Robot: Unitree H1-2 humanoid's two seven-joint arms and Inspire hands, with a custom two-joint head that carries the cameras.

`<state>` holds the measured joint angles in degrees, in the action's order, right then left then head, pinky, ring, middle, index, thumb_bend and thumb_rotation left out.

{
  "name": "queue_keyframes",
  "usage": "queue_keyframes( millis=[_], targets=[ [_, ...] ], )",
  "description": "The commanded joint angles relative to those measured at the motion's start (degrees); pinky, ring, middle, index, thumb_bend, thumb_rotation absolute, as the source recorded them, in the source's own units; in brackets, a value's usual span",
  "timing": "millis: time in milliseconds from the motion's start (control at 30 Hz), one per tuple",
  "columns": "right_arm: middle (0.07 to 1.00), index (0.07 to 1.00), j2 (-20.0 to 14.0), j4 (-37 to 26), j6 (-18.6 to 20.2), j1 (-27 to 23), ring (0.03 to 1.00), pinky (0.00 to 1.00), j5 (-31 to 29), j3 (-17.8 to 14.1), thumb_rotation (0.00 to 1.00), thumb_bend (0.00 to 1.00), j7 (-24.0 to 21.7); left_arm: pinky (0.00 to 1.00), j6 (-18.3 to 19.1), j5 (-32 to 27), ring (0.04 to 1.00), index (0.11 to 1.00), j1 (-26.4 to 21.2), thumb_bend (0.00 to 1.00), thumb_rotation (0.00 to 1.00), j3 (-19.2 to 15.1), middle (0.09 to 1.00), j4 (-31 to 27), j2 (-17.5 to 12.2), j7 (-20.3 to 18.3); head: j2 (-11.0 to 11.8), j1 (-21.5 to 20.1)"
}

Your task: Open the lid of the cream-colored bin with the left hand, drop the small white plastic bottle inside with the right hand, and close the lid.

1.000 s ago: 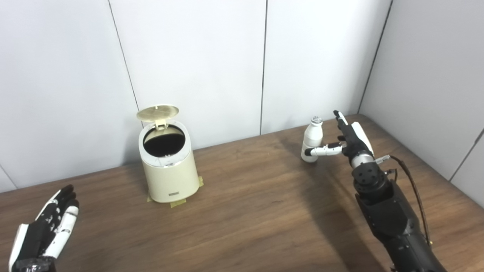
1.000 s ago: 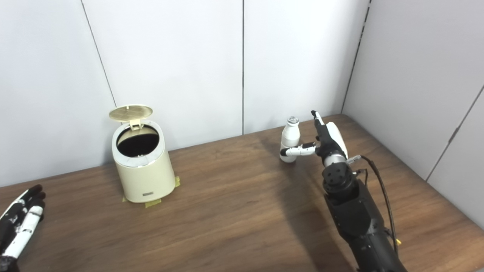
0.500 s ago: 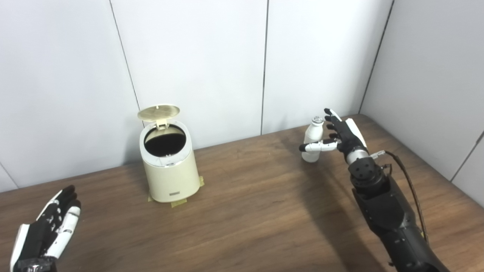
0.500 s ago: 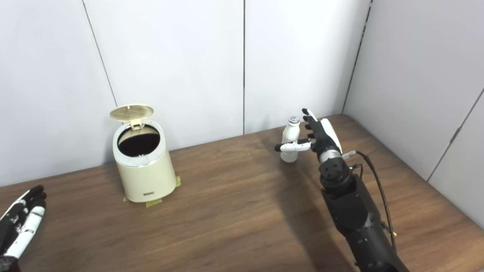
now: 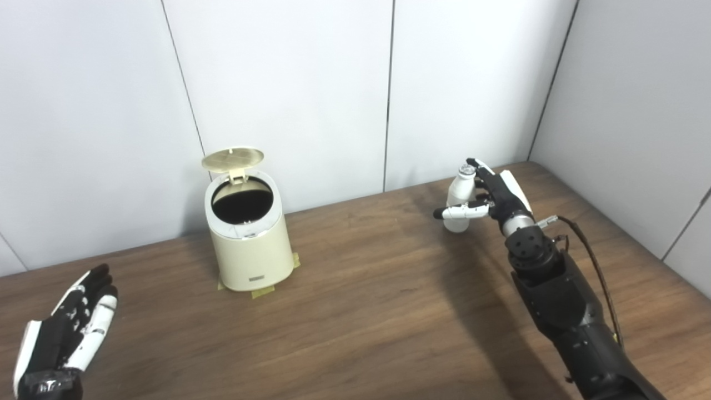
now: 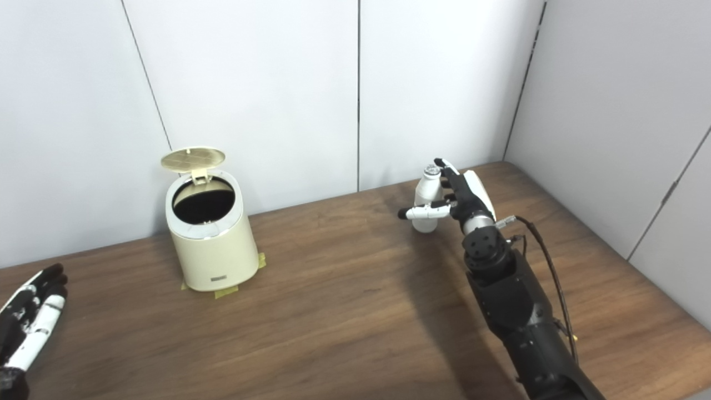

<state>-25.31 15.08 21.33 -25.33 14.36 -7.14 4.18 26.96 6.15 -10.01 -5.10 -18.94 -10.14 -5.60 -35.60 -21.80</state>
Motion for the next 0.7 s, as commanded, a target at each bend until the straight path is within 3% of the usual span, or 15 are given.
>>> queue_keyframes(
  millis=[0,133,233,367,467,500,533,667],
  targets=[
    [0.917,0.919,-1.8,-0.9,-3.2,-3.1,0.887,0.80,0.0,-0.6,0.16,0.90,1.1,0.95,-0.1,0.3,0.925,0.917,-2.3,0.30,0.60,0.0,0.907,-1.3,-0.6,-0.2,-0.1,0.2],
    [0.892,0.898,-1.8,0.3,-3.9,-3.2,0.868,0.79,0.9,-0.4,0.17,0.90,2.1,0.97,-0.1,0.2,0.928,0.916,-2.4,0.29,0.59,-0.2,0.906,-1.3,-0.4,-0.2,0.0,0.3],
    [0.860,0.848,-1.1,1.9,-5.8,-3.5,0.838,0.76,1.0,-0.9,0.12,0.89,4.2,0.96,-0.1,0.1,0.922,0.915,-2.5,0.28,0.57,-0.3,0.903,-1.1,-0.3,-0.1,0.0,0.3],
    [0.720,0.717,-0.5,3.9,-7.4,-4.0,0.680,0.62,0.4,-1.7,0.01,0.84,6.5,0.96,-0.1,0.0,0.920,0.918,-2.6,0.29,0.59,-0.4,0.906,-1.1,0.1,0.0,0.1,0.4],
    [0.659,0.660,-0.9,5.0,-8.9,-3.9,0.626,0.58,0.2,-1.5,0.00,0.80,6.8,0.98,-0.1,0.2,0.917,0.916,-2.6,0.29,0.59,-0.3,0.902,-1.2,0.3,0.1,0.0,0.6],
    [0.559,0.643,-0.8,4.9,-9.1,-3.8,0.568,0.53,0.1,-1.5,0.00,0.66,6.8,0.95,-0.1,-0.2,0.907,0.914,-2.7,0.29,0.58,-0.5,0.900,-1.2,0.5,0.2,0.0,0.6],
    [0.503,0.595,-0.7,4.7,-9.3,-3.7,0.530,0.48,0.0,-1.5,0.00,0.59,6.9,0.93,-0.2,-0.6,0.901,0.913,-2.7,0.29,0.57,-0.6,0.898,-1.2,0.7,0.2,0.0,0.6],
    [0.439,0.550,-0.9,7.0,-11.9,-3.9,0.437,0.39,0.1,-1.2,0.00,0.52,7.6,0.91,-0.1,-0.6,0.894,0.908,-2.9,0.28,0.57,-0.4,0.894,-1.3,0.9,0.4,0.0,0.6]
  ],
)
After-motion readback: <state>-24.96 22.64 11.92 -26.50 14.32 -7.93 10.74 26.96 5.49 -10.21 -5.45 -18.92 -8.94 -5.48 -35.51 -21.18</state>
